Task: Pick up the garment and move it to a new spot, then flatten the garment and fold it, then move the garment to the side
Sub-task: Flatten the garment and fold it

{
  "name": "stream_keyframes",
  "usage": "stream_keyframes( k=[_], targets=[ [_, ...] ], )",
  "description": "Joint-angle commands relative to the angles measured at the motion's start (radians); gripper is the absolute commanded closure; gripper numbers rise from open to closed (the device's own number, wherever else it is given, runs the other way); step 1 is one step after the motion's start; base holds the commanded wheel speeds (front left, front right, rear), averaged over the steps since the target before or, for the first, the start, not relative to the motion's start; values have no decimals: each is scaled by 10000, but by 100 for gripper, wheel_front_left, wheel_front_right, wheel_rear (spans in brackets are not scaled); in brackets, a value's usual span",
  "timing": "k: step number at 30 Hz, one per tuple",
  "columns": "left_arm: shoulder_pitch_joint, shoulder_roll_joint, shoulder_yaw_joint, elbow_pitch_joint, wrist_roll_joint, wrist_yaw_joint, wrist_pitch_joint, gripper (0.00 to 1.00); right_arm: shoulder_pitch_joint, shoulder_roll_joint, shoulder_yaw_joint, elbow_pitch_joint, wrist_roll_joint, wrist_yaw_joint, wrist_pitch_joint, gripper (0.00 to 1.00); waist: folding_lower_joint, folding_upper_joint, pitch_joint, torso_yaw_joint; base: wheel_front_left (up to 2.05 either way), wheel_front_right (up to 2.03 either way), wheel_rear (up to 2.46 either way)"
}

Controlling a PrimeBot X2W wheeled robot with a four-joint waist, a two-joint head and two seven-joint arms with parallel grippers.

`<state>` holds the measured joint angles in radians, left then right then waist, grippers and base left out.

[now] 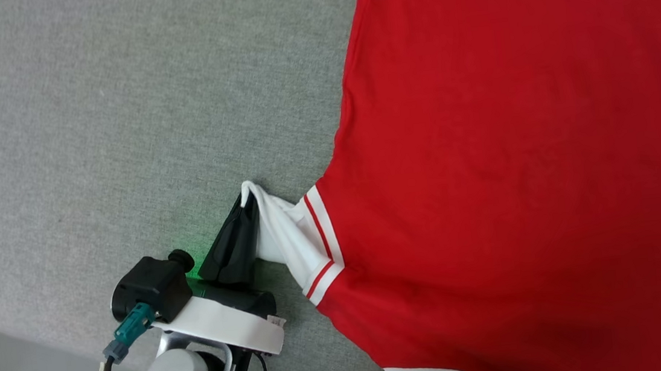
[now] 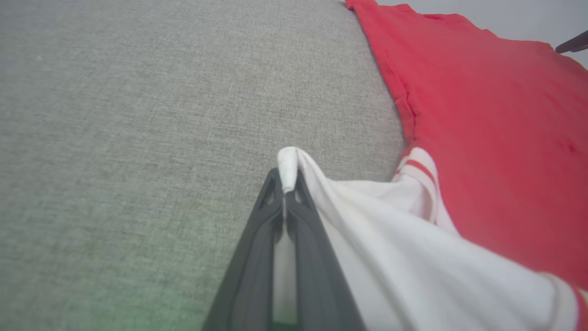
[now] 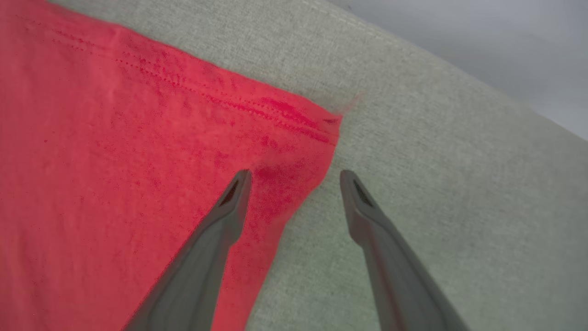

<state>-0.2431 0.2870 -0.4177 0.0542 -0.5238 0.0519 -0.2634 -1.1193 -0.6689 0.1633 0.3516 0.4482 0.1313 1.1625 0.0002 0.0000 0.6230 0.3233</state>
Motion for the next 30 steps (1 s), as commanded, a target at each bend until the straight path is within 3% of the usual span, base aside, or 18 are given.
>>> stream_keyframes(
  k=[1, 9, 10, 11, 22, 30],
  targets=[
    [-164, -157, 42, -11, 147, -98, -17, 100, -90, 74, -53, 149, -149, -11, 75, 0, -2, 0, 480, 356, 0, 0, 0],
    [-150, -582, 343, 74, 530, -364, 13, 100, 1142, -124, 310, 697, -86, -10, 630, 0, -2, 0, 783, 473, 0, 0, 0],
    [-111, -620, 393, 88, 552, -392, 14, 100, 1210, -182, 302, 690, -60, -10, 603, 41, -2, 0, 778, 470, 0, 0, 0],
    [-67, -645, 438, 115, 579, -437, 14, 100, 1207, -224, 248, 663, -62, -10, 468, 100, -2, 0, 757, 462, 0, 0, 0],
    [300, -679, 903, 468, 873, -583, 4, 100, 665, 29, 179, 515, 98, -10, -1201, 100, -2, 0, -468, -1, 0, 0, 0],
    [934, -358, 1106, 646, 889, -375, 60, 100, 1589, -417, 898, 259, 1057, -10, -2439, 100, -2, 0, -2059, -652, 0, 0, 0]
  ],
)
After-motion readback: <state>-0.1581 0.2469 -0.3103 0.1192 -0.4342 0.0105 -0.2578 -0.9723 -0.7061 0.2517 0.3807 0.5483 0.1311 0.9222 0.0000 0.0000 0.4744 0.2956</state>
